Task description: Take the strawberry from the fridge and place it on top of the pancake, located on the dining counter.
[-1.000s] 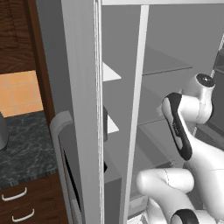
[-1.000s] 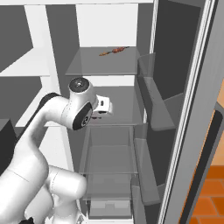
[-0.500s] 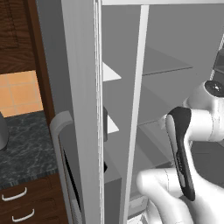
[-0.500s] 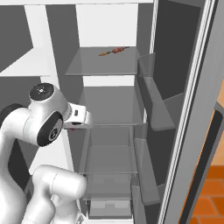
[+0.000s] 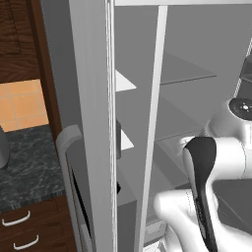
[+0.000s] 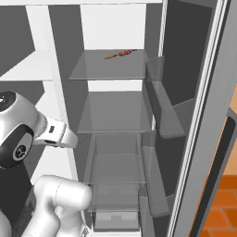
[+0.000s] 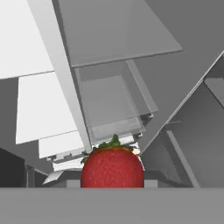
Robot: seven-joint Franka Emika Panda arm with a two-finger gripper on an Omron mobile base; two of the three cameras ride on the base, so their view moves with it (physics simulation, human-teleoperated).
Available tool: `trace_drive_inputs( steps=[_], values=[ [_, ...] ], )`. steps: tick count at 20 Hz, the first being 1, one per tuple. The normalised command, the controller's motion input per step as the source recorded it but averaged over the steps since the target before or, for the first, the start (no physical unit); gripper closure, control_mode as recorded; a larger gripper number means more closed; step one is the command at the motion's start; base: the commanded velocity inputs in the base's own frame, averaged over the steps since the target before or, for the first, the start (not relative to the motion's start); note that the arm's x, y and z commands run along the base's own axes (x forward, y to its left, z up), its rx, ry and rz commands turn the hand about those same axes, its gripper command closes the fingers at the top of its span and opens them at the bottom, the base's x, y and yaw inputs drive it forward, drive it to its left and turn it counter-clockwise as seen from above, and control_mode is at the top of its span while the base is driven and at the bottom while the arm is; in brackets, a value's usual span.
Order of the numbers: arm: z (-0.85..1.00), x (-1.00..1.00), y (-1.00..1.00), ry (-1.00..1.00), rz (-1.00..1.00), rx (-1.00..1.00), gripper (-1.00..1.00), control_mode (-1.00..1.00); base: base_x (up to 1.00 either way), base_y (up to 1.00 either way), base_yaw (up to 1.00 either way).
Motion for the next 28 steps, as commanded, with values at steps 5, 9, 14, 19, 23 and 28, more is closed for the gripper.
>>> trace_drive_inputs(
  steps=[5, 9, 14, 19, 23, 28],
  values=[
    [-0.01, -0.46, -0.09, -0.07, 0.0, 0.29, 1.0, -1.0, 0.0, 0.0, 0.0],
    [-0.01, -0.01, 0.0, 0.0, 0.0, 0.0, 1.0, -1.0, 0.0, 0.0, 0.0],
    [0.0, 0.0, 0.0, 0.0, 0.0, 0.0, 1.0, -1.0, 0.0, 0.0, 0.0],
    [0.0, 0.0, 0.0, 0.0, 0.0, 0.0, 1.0, 1.0, 0.0, 0.0, 0.0],
    [0.0, 0.0, 0.0, 0.0, 0.0, 0.0, 1.0, 1.0, -0.69, -0.08, -0.15],
    [0.0, 0.0, 0.0, 0.0, 0.0, 0.0, 1.0, 1.0, -0.86, -0.1, -0.47]
  ],
)
